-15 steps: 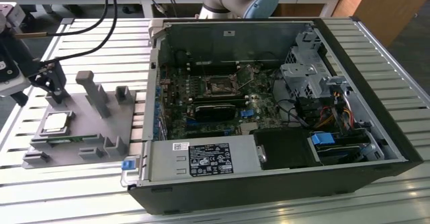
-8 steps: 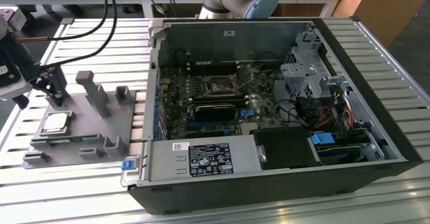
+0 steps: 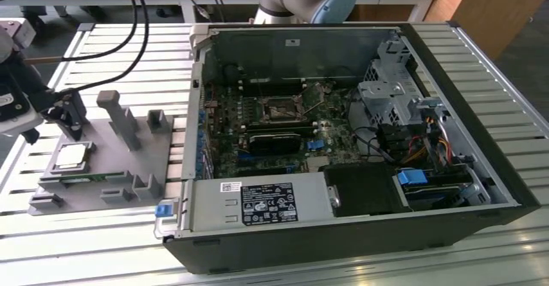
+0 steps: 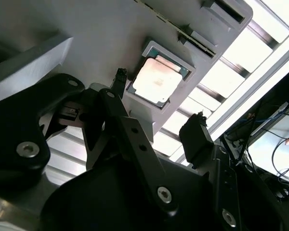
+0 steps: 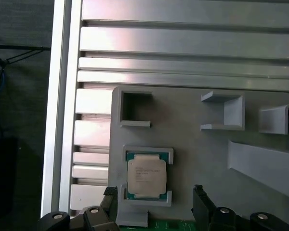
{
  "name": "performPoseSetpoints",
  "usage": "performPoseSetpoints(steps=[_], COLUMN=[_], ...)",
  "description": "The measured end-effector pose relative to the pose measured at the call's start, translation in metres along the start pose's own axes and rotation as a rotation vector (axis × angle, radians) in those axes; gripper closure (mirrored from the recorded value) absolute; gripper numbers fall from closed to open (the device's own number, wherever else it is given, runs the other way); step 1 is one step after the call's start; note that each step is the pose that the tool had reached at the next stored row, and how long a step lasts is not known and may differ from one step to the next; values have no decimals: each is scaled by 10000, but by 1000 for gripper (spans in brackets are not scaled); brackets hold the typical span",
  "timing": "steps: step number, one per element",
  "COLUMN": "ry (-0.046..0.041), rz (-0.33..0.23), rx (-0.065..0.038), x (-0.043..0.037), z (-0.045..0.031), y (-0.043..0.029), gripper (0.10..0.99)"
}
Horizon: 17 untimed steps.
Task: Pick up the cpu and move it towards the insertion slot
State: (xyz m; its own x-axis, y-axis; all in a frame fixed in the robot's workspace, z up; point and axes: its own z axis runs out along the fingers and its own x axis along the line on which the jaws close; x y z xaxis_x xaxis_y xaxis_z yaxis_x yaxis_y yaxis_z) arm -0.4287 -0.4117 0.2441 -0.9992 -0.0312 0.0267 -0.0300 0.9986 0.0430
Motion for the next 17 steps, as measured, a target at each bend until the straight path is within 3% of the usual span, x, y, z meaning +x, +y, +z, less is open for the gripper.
performPoseSetpoints(steps=[6,17], ry=[-6,11], rz=[-6,-98], rx=[-143,-143], x=[19,29], z=[87,233], y=[-16,-28], gripper=[369,369])
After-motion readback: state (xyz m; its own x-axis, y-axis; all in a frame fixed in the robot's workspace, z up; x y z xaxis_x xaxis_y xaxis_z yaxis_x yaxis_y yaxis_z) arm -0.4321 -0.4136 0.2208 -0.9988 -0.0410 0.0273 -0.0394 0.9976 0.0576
